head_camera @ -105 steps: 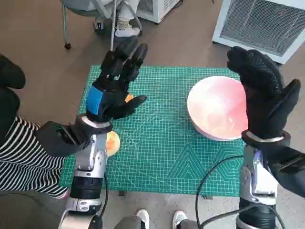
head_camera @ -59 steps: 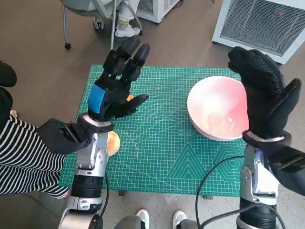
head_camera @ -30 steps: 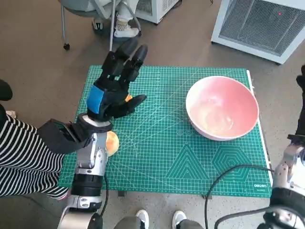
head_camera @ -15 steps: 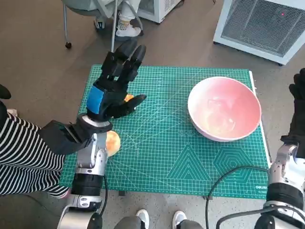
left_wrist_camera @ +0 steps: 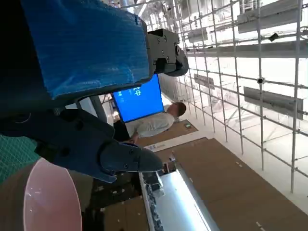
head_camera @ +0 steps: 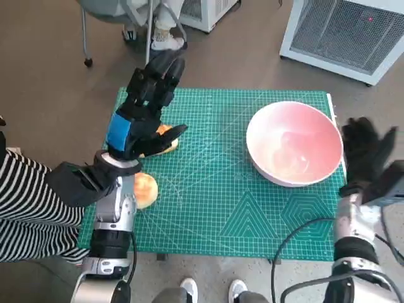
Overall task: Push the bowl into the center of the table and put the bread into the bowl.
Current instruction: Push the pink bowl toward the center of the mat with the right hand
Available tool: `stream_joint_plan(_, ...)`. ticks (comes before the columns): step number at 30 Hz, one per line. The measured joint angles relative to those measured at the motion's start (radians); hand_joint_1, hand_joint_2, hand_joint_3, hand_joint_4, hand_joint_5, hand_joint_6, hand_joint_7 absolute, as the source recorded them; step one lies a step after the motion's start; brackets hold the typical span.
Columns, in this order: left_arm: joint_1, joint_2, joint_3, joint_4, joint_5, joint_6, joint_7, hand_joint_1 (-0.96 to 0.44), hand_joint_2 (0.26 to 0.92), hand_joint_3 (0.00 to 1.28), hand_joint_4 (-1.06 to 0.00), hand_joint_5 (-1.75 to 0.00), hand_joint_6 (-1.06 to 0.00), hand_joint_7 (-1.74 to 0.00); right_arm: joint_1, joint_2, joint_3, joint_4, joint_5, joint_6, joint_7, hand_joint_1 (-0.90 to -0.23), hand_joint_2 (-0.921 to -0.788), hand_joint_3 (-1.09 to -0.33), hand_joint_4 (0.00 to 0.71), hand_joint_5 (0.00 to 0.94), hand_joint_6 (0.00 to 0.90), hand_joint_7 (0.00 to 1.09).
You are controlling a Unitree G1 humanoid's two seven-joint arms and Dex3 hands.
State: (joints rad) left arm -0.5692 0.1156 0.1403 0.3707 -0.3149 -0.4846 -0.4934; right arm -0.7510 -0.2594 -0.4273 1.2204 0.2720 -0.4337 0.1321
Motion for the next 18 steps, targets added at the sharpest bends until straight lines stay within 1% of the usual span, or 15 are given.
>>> stream_joint_plan(6,0.004,0.011,0.006,0.000,-0.001,0.000,0.000,-0.39,0.921,0.22,-0.15,-0.01,-0.01,-0.41,-0.034,0.034,0.002,0.018,0.000,0.019,0.020,-0.597,-0.921,-0.883,0.147,0.001,0.110,0.27)
stream_joint_plan(18,0.029,0.027,0.018,-0.023,-0.001,0.000,0.009,-0.39,0.921,0.21,-0.15,0.00,-0.02,-0.39,-0.049,0.088,0.023,0.036,-0.004,0.037,0.051,-0.589,-0.921,-0.920,0.141,0.001,0.124,0.24)
